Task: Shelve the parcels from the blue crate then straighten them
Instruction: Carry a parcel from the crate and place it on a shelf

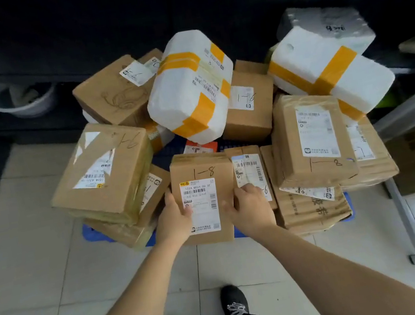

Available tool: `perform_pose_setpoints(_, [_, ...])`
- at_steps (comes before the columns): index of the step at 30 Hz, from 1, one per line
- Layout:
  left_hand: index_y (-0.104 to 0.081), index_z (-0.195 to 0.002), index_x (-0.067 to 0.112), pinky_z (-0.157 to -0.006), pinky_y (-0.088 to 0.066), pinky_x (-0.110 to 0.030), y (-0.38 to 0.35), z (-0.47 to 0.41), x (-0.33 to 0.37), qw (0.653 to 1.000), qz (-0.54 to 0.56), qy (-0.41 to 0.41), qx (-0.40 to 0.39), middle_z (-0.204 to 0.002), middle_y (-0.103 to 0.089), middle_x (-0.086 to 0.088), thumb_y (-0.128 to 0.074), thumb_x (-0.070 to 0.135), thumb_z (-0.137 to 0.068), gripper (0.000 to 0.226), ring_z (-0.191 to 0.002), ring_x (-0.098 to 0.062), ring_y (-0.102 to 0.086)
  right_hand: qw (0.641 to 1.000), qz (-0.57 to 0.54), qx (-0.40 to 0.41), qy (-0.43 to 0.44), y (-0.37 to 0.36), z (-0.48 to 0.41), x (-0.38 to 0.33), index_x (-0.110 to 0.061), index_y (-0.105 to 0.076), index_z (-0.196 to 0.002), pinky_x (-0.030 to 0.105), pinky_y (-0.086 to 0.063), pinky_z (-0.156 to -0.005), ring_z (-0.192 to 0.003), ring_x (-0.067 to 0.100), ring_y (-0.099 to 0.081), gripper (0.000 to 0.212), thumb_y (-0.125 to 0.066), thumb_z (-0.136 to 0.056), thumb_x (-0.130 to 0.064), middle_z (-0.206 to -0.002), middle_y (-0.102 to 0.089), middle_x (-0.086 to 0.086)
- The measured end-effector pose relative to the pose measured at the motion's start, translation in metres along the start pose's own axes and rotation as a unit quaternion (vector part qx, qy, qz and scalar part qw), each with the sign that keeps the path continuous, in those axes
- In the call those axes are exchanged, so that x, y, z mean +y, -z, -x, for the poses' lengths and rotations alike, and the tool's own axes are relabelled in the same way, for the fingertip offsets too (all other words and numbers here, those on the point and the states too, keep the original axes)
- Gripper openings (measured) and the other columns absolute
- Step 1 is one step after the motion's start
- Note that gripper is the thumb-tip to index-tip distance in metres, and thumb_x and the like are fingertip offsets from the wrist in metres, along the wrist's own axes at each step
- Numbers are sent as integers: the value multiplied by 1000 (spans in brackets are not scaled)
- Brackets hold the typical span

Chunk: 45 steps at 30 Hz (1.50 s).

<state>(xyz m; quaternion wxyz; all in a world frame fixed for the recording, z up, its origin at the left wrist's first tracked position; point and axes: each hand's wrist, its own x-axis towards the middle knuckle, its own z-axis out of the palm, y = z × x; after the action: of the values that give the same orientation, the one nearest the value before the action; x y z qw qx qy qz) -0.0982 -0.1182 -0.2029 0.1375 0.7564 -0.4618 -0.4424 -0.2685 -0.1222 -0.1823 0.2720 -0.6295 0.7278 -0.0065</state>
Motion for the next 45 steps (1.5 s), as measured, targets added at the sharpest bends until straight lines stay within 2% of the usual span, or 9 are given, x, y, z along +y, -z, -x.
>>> perform_pose_setpoints(9, [-57, -107, 21, -63, -44, -19, 6, 26, 20, 987, 135, -2, 90, -103, -65, 12, -57, 24, -94, 14, -94, -11, -62, 971, -229, 66, 10, 9, 2, -3, -8, -62, -113, 34, -46, -80, -98, 21, -56, 23, -55, -95, -21, -107, -62, 3])
perform_pose_setpoints(13, [-60, -100, 35, -69, -49, -20, 33, 67, 47, 967, 207, -38, 146, -88, -65, 26, -62, 26, -92, 13, -84, 4, -62, 949, -301, 85, 45, 49, 24, -21, -21, -59, -127, 26, -47, -82, -102, 10, -58, 31, -52, -98, -27, -113, -62, -8])
perform_pose_setpoints(18, [-61, -109, 37, -74, -53, -25, 77, 117, 75, 918, 322, -58, 222, -95, -70, 18, -64, 29, -90, 21, -86, 1, -65, 917, -360, 102, 136, 99, 59, -59, -36, -50, -131, 17, -47, -79, -103, -4, -55, 35, -53, -97, -27, -110, -58, -23])
perform_pose_setpoints(24, [-53, -104, 33, -83, -55, -42, 153, 170, 65, 874, 367, -28, 318, -100, -67, 12, -63, 38, -89, 19, -93, -10, -66, 876, -403, 48, 260, 128, 103, -131, -35, -49, -125, 14, -47, -81, -109, -6, -54, 32, -55, -96, -25, -118, -59, -19])
perform_pose_setpoints(29, [-55, -105, 31, -90, -50, -35, 223, 228, 30, 826, 406, -24, 391, -109, -68, 10, -57, 21, -94, 15, -100, -8, -64, 850, -406, 14, 335, 121, 145, -215, -36, -51, -131, 38, -50, -93, -116, 6, -54, 41, -54, -90, -38, -123, -60, -17])
perform_pose_setpoints(32, [-57, -116, 36, -94, -50, -34, 263, 269, -2, 804, 414, -37, 426, -109, -67, 19, -53, 14, -95, 31, -102, -2, -62, 829, -409, -41, 379, 110, 181, -268, -40, -50, -132, 35, -49, -93, -115, 2, -53, 39, -57, -95, -29, -117, -57, -29])
perform_pose_setpoints(37, [-58, -121, 47, -99, -48, -37, 319, 343, -69, 783, 380, -34, 491, -116, -64, 22, -52, 18, -96, 38, -109, -3, -59, 799, -410, -126, 421, 75, 249, -352, -32, -51, -138, 38, -48, -99, -116, 6, -56, 57, -53, -82, -29, -126, -61, -17])
perform_pose_setpoints(41, [-52, -120, 59, -99, -47, -42, 362, 399, -131, 760, 360, -13, 541, -121, -59, 15, -49, 31, -96, 37, -110, -5, -56, 756, -406, -194, 475, 45, 317, -416, -53, -55, -109, 19, -47, -86, -97, -1, -59, 54, -52, -88, -4, -101, -63, -38])
perform_pose_setpoints(45, [-49, -121, 59, -92, -50, -35, 397, 450, -182, 710, 366, -13, 602, -120, -54, 14, -48, 28, -97, 39, -106, -3, -56, 724, -414, -245, 494, 6, 379, -468, -29, -53, -132, 22, -45, -92, -111, 2, -56, 49, -54, -88, -7, -121, -61, -17])
